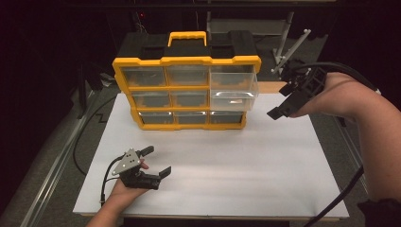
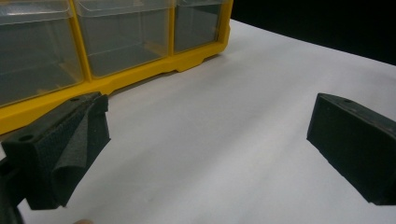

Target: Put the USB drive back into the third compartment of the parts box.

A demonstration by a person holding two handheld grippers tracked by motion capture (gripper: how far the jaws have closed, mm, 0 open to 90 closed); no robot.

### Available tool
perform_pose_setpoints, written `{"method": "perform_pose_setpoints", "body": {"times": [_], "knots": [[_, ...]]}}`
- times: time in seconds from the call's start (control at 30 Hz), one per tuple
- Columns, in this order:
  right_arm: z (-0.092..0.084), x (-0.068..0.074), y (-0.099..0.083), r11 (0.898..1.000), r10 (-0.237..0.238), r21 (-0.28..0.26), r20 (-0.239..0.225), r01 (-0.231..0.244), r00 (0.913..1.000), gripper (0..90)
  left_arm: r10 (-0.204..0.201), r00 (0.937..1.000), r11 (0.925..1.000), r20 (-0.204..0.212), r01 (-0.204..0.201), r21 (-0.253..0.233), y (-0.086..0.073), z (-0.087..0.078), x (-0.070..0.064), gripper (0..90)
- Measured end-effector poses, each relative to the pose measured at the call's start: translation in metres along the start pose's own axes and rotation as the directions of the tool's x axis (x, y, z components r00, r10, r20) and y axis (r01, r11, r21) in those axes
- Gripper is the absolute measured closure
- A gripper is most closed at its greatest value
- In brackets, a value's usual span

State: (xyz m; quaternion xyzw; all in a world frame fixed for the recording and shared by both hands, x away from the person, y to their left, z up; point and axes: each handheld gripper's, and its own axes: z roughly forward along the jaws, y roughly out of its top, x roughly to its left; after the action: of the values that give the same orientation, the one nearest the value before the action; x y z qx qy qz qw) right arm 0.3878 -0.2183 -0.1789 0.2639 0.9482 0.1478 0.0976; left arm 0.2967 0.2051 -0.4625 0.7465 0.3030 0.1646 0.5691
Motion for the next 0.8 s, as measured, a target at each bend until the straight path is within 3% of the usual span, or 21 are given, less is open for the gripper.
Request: {"method": "perform_pose_setpoints", "body": {"times": [0.33,0.53,0.8], "knots": [[0.018,0.007,-0.026,0.999,0.026,0.019,0.023,-0.027,0.9994,0.0,-0.001,1.0,1.0,0.0,0.001,0.002,0.0,-0.001,-0.001,0.2],[0.03,0.009,-0.038,0.999,0.039,0.029,0.058,-0.04,0.9976,0.0,-0.002,1.0,1.0,0.0,0.002,0.002,0.0,0.0,0.0,0.2],[0.054,0.011,-0.048,0.998,0.038,0.053,0.062,-0.041,0.9974,0.0,-0.003,1.0,1.0,-0.001,0.003,0.001,0.0,0.0,0.0,0.2]]}}
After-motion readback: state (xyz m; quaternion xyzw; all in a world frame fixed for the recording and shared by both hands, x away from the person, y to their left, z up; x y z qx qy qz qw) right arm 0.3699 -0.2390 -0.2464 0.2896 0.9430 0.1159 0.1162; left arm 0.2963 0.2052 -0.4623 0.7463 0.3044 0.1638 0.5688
